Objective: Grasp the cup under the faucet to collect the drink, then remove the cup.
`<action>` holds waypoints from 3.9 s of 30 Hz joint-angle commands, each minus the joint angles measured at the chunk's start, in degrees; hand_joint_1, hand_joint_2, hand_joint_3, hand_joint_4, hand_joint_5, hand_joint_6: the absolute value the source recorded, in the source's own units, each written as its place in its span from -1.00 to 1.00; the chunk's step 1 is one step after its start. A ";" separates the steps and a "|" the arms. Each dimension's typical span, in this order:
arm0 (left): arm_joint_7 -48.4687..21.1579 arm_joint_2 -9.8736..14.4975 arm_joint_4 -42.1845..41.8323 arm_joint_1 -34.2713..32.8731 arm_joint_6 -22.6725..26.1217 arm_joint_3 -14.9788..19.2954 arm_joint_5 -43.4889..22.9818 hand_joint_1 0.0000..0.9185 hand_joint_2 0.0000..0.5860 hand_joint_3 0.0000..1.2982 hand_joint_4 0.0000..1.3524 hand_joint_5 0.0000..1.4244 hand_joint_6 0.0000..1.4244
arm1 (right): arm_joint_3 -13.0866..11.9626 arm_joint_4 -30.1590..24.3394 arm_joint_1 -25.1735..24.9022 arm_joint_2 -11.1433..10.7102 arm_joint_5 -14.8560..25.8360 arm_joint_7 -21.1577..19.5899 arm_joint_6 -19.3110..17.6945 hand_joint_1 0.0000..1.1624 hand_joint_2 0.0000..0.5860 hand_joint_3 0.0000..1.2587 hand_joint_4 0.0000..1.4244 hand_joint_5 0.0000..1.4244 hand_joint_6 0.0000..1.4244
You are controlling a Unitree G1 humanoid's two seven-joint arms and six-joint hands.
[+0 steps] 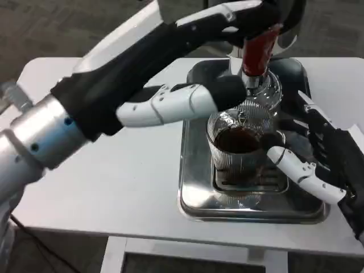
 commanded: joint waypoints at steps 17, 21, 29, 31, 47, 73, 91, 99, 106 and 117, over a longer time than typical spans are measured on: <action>2.59 1.48 -7.74 24.76 -3.63 14.03 -2.36 -1.00 -0.73 -0.67 -0.72 -0.58 -0.58 | -0.01 -0.02 1.04 0.08 1.44 -0.55 -0.77 -0.15 -0.09 -0.91 -0.89 -0.69 -0.56; 3.19 1.17 -8.26 29.24 -5.25 15.74 -1.96 -1.00 -0.73 -0.67 -0.71 -0.58 -0.57 | 0.03 0.08 1.12 0.08 1.49 -0.62 -0.85 -0.14 -0.09 -0.91 -0.90 -0.69 -0.56; 4.89 0.46 -7.29 35.01 -7.44 17.68 -0.80 -1.00 -0.71 -0.67 -0.73 -0.59 -0.58 | -0.11 0.63 1.17 0.02 2.23 -0.33 -1.74 -0.14 -0.11 -0.91 -0.91 -0.69 -0.56; 5.37 0.30 -6.90 36.14 -7.97 17.69 -0.55 -1.00 -0.71 -0.67 -0.73 -0.59 -0.58 | -0.15 1.00 1.12 -0.03 2.48 -0.27 -2.14 -0.13 -0.15 -0.92 -0.91 -0.70 -0.57; 6.48 0.25 -5.98 39.77 -7.57 17.23 0.94 -1.00 -0.71 -0.67 -0.73 -0.59 -0.58 | 1.33 3.29 0.21 -0.43 4.39 0.63 -5.49 -0.13 -0.21 -0.98 -0.96 -0.86 -0.73; 7.88 1.11 2.71 30.29 -6.61 9.79 6.10 -1.00 -0.69 -0.67 -0.74 -0.61 -0.61 | 6.51 8.16 -0.81 1.24 -2.36 -3.62 -8.62 0.01 -0.28 -1.00 -1.00 -0.98 -0.81; 7.22 1.94 3.70 33.53 -7.49 10.70 5.72 -1.00 -0.66 -0.67 -0.74 -0.62 -0.62 | 8.94 10.90 -2.66 4.84 -5.08 -6.77 -8.08 0.01 -0.28 -1.00 -1.00 -1.00 -0.84; 6.83 2.42 4.14 34.44 -7.68 10.66 5.39 -1.00 -0.64 -0.66 -0.74 -0.62 -0.63 | 10.02 12.45 -3.88 5.45 -6.60 -8.05 -7.97 0.01 -0.28 -1.00 -1.00 -1.00 -0.86; 6.76 2.75 4.92 34.67 -7.90 10.54 5.20 -1.00 -0.64 -0.64 -0.73 -0.62 -0.64 | 11.09 14.19 -4.67 5.78 -8.39 -9.67 -7.52 0.01 -0.28 -1.00 -1.00 -0.98 -0.85; 6.56 3.22 6.02 34.47 -7.90 10.10 5.18 -1.00 -0.63 -0.63 -0.72 -0.62 -0.64 | 12.60 16.28 -5.64 6.78 -10.32 -11.77 -7.51 0.05 -0.26 -1.00 -0.98 -0.82 -0.71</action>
